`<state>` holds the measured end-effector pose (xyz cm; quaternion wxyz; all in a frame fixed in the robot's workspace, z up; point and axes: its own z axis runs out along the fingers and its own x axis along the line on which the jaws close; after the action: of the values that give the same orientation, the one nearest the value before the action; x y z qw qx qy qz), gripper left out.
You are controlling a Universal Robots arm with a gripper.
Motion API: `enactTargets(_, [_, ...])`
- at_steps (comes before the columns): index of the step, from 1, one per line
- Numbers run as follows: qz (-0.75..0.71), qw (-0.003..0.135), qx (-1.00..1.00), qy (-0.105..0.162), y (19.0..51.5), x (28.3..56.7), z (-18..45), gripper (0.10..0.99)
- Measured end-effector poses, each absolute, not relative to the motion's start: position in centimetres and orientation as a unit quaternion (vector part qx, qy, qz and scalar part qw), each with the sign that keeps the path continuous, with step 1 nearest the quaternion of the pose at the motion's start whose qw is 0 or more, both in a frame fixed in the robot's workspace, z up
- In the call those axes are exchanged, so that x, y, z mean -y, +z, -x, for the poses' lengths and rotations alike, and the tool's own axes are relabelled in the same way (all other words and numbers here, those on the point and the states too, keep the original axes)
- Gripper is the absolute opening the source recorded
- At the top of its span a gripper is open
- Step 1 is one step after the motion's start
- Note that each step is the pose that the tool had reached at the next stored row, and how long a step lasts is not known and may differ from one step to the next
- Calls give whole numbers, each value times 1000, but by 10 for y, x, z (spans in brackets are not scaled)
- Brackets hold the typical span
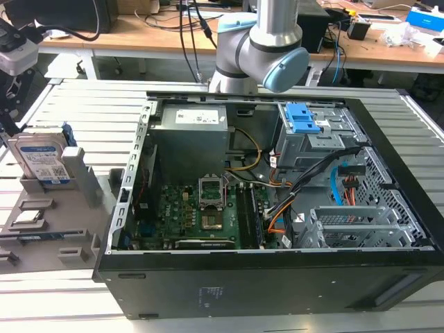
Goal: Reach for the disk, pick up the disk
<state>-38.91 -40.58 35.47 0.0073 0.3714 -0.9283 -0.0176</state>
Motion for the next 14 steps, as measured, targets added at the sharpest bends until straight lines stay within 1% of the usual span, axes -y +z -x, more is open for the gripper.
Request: enactTargets(14, [-418,8,908,-17,355,406,389,106])
